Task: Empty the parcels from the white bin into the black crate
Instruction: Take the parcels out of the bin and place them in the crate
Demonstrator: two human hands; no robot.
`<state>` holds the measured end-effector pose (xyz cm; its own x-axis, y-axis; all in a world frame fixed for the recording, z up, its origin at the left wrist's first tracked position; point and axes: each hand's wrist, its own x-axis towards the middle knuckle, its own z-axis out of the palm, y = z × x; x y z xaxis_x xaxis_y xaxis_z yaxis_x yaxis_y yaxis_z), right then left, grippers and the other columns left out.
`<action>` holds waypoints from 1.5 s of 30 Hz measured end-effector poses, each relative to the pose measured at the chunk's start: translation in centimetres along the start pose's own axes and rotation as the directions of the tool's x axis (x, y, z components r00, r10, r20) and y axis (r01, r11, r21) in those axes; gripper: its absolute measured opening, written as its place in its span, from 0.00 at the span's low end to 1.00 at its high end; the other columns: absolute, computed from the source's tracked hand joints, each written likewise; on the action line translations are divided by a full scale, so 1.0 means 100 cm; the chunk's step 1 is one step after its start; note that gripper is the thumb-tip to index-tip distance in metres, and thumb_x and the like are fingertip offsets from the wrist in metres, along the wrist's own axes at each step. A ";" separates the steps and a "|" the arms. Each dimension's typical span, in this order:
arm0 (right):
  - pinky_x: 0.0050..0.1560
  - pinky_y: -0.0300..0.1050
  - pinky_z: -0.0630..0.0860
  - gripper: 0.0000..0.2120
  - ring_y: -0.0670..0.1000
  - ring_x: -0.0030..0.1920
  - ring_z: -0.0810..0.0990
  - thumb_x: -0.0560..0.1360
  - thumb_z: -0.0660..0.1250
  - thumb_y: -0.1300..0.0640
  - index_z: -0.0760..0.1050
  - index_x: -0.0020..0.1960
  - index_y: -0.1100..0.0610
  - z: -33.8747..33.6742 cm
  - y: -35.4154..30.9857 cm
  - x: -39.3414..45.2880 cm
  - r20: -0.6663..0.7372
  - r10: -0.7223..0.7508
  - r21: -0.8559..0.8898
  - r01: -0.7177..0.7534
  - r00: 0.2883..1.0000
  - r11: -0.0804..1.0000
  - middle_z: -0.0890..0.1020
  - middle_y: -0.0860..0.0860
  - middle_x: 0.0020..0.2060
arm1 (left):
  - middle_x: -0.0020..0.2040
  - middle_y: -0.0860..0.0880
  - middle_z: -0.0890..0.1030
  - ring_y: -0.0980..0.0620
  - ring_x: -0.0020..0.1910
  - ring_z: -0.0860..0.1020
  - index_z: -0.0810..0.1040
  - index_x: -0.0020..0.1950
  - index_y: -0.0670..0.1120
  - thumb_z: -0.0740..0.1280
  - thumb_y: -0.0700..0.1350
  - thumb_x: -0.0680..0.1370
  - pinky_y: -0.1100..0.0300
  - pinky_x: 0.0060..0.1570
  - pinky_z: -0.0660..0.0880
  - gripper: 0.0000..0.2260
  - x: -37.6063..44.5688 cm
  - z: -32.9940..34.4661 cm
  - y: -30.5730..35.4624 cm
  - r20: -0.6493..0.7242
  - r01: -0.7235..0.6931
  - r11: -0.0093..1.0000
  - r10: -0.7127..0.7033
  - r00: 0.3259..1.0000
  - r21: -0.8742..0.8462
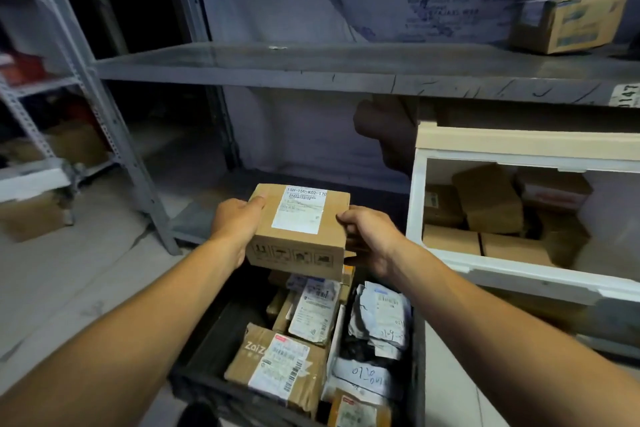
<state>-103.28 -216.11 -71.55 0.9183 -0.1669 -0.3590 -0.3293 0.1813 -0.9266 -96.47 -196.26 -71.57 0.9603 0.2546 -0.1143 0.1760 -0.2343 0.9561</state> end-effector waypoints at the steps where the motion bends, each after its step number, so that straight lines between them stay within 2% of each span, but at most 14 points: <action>1: 0.42 0.49 0.77 0.12 0.52 0.39 0.79 0.80 0.63 0.59 0.80 0.61 0.56 0.007 0.004 0.009 0.005 0.012 0.004 -0.012 1.000 1.000 0.77 0.44 0.22 | 0.40 0.46 0.82 0.49 0.35 0.78 0.75 0.39 0.45 0.66 0.53 0.81 0.59 0.31 0.69 0.15 0.008 -0.003 -0.005 -0.001 0.006 1.000 -0.006 1.000 0.007; 3: 0.43 0.49 0.78 0.13 0.52 0.42 0.81 0.80 0.64 0.58 0.79 0.63 0.55 0.022 0.011 0.028 0.007 0.043 0.012 -0.043 0.999 0.999 0.80 0.46 0.27 | 0.40 0.46 0.82 0.50 0.34 0.78 0.75 0.40 0.45 0.65 0.52 0.82 0.60 0.31 0.68 0.15 0.024 -0.009 -0.015 -0.004 0.019 0.999 -0.019 1.000 0.026; 5: 0.45 0.52 0.80 0.13 0.54 0.48 0.83 0.79 0.65 0.57 0.78 0.63 0.55 0.038 0.018 0.045 0.002 0.074 0.010 -0.074 0.997 0.997 0.84 0.50 0.39 | 0.40 0.46 0.82 0.50 0.35 0.78 0.75 0.42 0.45 0.64 0.52 0.82 0.60 0.31 0.69 0.13 0.039 -0.015 -0.026 -0.007 0.043 0.998 -0.043 0.999 0.046; 7: 0.46 0.52 0.80 0.11 0.55 0.50 0.83 0.80 0.65 0.57 0.77 0.61 0.55 0.054 0.024 0.062 0.004 0.096 -0.014 -0.096 0.995 0.995 0.84 0.52 0.45 | 0.41 0.46 0.82 0.50 0.36 0.79 0.77 0.48 0.45 0.64 0.51 0.82 0.60 0.32 0.71 0.11 0.054 -0.023 -0.037 -0.009 0.081 0.996 -0.081 0.997 0.041; 10: 0.44 0.52 0.79 0.08 0.54 0.48 0.82 0.80 0.65 0.57 0.77 0.58 0.55 0.081 0.030 0.084 0.025 0.126 -0.044 -0.125 0.992 0.991 0.83 0.53 0.44 | 0.45 0.45 0.84 0.47 0.42 0.82 0.78 0.50 0.46 0.64 0.53 0.81 0.57 0.37 0.76 0.11 0.080 -0.039 -0.055 -0.051 0.129 0.990 -0.126 0.991 0.060; 14: 0.53 0.57 0.80 0.09 0.55 0.50 0.82 0.79 0.66 0.58 0.78 0.58 0.56 0.118 0.045 0.117 0.067 0.166 -0.051 -0.162 0.984 0.985 0.83 0.52 0.43 | 0.46 0.46 0.84 0.45 0.45 0.82 0.80 0.50 0.48 0.64 0.56 0.80 0.53 0.43 0.78 0.13 0.114 -0.065 -0.077 -0.129 0.137 0.977 -0.116 0.985 0.163; 18: 0.47 0.53 0.78 0.09 0.55 0.45 0.80 0.78 0.67 0.57 0.77 0.58 0.57 0.143 0.062 0.140 0.087 0.198 -0.063 -0.193 0.976 0.979 0.80 0.51 0.38 | 0.46 0.46 0.84 0.45 0.46 0.82 0.82 0.50 0.47 0.65 0.57 0.80 0.49 0.48 0.80 0.14 0.141 -0.078 -0.097 -0.155 0.139 0.968 -0.108 0.982 0.208; 20: 0.44 0.51 0.78 0.12 0.55 0.46 0.80 0.78 0.68 0.55 0.77 0.60 0.57 0.149 0.071 0.149 0.093 0.215 -0.073 -0.209 0.972 0.975 0.81 0.52 0.41 | 0.47 0.46 0.84 0.45 0.47 0.82 0.82 0.51 0.47 0.65 0.56 0.80 0.50 0.48 0.79 0.15 0.151 -0.079 -0.105 -0.146 0.143 0.964 -0.112 0.983 0.224; 24: 0.44 0.51 0.79 0.16 0.55 0.49 0.82 0.76 0.70 0.54 0.77 0.62 0.56 0.156 0.086 0.168 0.074 0.246 -0.072 -0.241 0.967 0.968 0.83 0.54 0.45 | 0.52 0.45 0.84 0.43 0.52 0.81 0.83 0.56 0.46 0.64 0.54 0.81 0.45 0.57 0.78 0.14 0.170 -0.072 -0.119 -0.112 0.127 0.947 -0.098 0.989 0.295; 29: 0.48 0.52 0.80 0.17 0.56 0.47 0.82 0.74 0.72 0.54 0.77 0.62 0.57 0.156 0.095 0.184 0.033 0.276 -0.075 -0.273 0.961 0.959 0.84 0.55 0.47 | 0.57 0.44 0.82 0.46 0.51 0.77 0.80 0.63 0.43 0.63 0.50 0.82 0.54 0.49 0.72 0.15 0.192 -0.056 -0.132 -0.079 0.119 0.899 -0.095 0.992 0.421; 34: 0.36 0.46 0.78 0.14 0.54 0.37 0.80 0.78 0.68 0.56 0.74 0.63 0.57 0.155 0.095 0.198 0.033 0.325 -0.058 -0.323 0.945 0.945 0.81 0.56 0.41 | 0.41 0.53 0.78 0.56 0.37 0.74 0.76 0.51 0.49 0.63 0.51 0.82 0.60 0.34 0.69 0.07 0.207 -0.042 -0.138 -0.035 0.054 0.892 -0.043 0.998 0.449; 37: 0.38 0.48 0.79 0.16 0.54 0.38 0.81 0.77 0.69 0.57 0.74 0.64 0.57 0.153 0.098 0.204 -0.021 0.316 -0.050 -0.317 0.948 0.947 0.83 0.56 0.43 | 0.43 0.51 0.81 0.50 0.42 0.80 0.76 0.49 0.50 0.64 0.52 0.81 0.54 0.44 0.79 0.07 0.217 -0.037 -0.140 0.010 -0.001 0.898 -0.004 1.000 0.440; 41: 0.35 0.47 0.81 0.15 0.55 0.42 0.81 0.77 0.68 0.56 0.73 0.64 0.54 0.149 0.103 0.206 -0.069 0.314 -0.018 -0.316 0.947 0.948 0.81 0.56 0.48 | 0.44 0.50 0.81 0.50 0.42 0.80 0.75 0.50 0.49 0.64 0.52 0.81 0.54 0.43 0.77 0.07 0.223 -0.027 -0.143 0.054 -0.059 0.890 0.038 0.998 0.453; 45: 0.48 0.64 0.82 0.12 0.59 0.50 0.81 0.75 0.70 0.52 0.73 0.56 0.50 0.152 0.111 0.208 -0.163 0.280 0.021 -0.280 0.946 0.960 0.81 0.55 0.52 | 0.42 0.51 0.80 0.49 0.43 0.81 0.75 0.48 0.49 0.64 0.54 0.81 0.53 0.44 0.77 0.09 0.228 -0.025 -0.148 0.021 -0.037 0.891 0.031 0.999 0.452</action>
<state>-84.49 -202.83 -87.56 0.7411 -0.2650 -0.6169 -0.5687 0.2407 -0.7865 -77.73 -184.67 -87.62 0.9696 0.2274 -0.0903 0.2192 -0.6427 0.7341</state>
